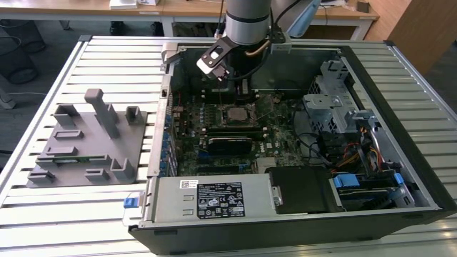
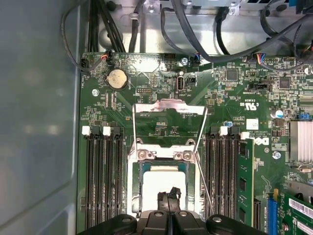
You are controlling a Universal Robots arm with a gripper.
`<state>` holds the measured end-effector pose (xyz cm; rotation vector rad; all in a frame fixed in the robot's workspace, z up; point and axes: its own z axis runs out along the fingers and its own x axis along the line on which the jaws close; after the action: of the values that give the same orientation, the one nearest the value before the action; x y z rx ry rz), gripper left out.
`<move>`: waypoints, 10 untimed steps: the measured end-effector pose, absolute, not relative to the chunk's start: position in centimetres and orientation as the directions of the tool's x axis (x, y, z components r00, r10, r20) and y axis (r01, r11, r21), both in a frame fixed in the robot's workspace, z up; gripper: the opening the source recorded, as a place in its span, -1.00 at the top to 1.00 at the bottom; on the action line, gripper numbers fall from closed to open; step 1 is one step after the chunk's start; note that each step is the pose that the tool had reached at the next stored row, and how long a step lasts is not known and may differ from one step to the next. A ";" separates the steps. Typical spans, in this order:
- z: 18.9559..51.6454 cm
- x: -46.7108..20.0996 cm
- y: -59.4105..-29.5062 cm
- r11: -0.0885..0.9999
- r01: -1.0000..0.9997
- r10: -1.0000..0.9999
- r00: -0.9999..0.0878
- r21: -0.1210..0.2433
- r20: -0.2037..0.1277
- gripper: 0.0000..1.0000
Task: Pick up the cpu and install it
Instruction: 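Close the cpu cover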
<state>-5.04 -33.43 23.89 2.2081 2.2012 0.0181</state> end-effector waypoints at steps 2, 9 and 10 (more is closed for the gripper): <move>24.1 -5.0 -33.4 -0.003 1.000 1.000 0.003 0.025 -0.009 0.79; 25.3 -5.0 -33.4 -0.003 1.000 1.000 0.003 0.025 -0.009 0.79; 25.5 -5.0 -33.4 -0.003 1.000 1.000 0.003 0.025 -0.009 0.79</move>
<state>-5.05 -33.40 25.48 2.2080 2.2011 0.0180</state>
